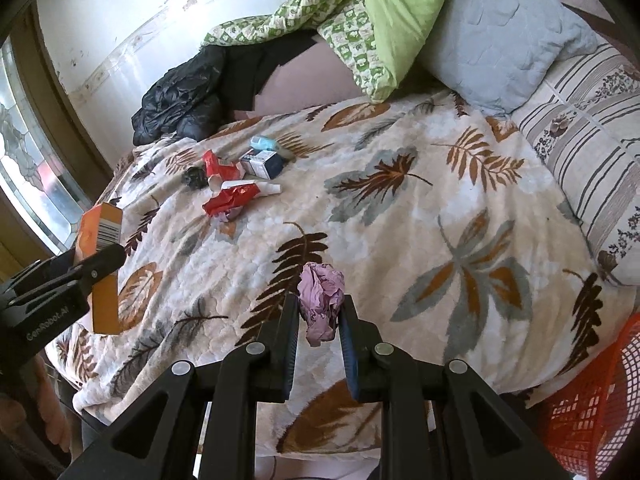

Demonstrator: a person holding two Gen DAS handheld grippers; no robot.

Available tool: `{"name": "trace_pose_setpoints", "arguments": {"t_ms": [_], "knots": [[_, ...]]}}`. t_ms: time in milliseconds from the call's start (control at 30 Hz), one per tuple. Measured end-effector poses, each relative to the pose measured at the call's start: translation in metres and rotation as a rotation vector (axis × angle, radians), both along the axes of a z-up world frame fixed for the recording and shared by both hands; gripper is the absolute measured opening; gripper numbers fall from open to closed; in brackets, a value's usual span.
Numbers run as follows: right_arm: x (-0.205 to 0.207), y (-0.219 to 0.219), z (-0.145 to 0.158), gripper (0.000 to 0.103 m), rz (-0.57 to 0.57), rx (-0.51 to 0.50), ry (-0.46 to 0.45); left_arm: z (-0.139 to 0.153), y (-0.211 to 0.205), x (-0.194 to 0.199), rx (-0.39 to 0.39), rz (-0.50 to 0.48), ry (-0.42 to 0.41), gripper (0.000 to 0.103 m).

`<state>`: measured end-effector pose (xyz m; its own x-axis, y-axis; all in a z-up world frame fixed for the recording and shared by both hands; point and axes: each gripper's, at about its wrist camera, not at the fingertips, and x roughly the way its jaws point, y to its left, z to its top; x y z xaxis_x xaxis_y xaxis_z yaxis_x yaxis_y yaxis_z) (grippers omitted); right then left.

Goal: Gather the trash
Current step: 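Carry the orange box and pink tissue over the red basket and release both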

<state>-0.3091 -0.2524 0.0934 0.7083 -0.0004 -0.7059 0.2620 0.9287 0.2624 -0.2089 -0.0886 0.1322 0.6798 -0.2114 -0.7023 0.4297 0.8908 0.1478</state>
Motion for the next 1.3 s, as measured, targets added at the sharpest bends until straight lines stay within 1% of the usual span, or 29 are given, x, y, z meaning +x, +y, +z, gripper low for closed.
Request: {"name": "trace_pose_setpoints", "arguments": {"t_ms": [133,233,367,433,633,867,967,1067,1133,1233,1300], "knots": [[-0.005,0.001,0.005,0.021,-0.002,-0.035,-0.003,0.002,-0.005,-0.002,0.011,-0.008,-0.012,0.049],[-0.012,-0.001,0.01,0.021,-0.015,-0.064,-0.006,0.002,-0.01,-0.003,0.013,-0.028,-0.007,0.049],[-0.022,-0.008,0.012,0.021,-0.041,-0.065,-0.004,-0.003,-0.02,-0.004,0.016,-0.06,0.023,0.049],[-0.027,-0.013,0.011,0.021,-0.059,-0.068,0.001,-0.004,-0.025,-0.007,0.019,-0.076,0.025,0.049],[-0.047,-0.032,0.009,0.021,-0.122,-0.058,0.006,-0.003,-0.043,-0.016,0.039,-0.138,0.018,0.049],[-0.073,-0.058,0.014,0.021,-0.205,-0.051,-0.017,0.007,-0.076,-0.032,0.05,-0.233,-0.02,0.049],[-0.089,-0.073,0.015,0.021,-0.252,-0.053,-0.018,0.009,-0.1,-0.041,0.054,-0.294,-0.036,0.049],[-0.113,-0.09,0.013,0.021,-0.314,-0.057,-0.011,0.011,-0.127,-0.051,0.038,-0.366,-0.016,0.049],[-0.134,-0.103,0.012,0.021,-0.367,-0.062,-0.005,0.011,-0.153,-0.063,0.029,-0.437,0.001,0.049],[-0.166,-0.126,0.008,0.021,-0.455,-0.068,0.012,0.009,-0.189,-0.084,0.041,-0.533,0.003,0.049],[-0.189,-0.142,0.002,0.021,-0.513,-0.059,0.025,0.008,-0.219,-0.102,0.043,-0.611,0.02,0.049]]}}
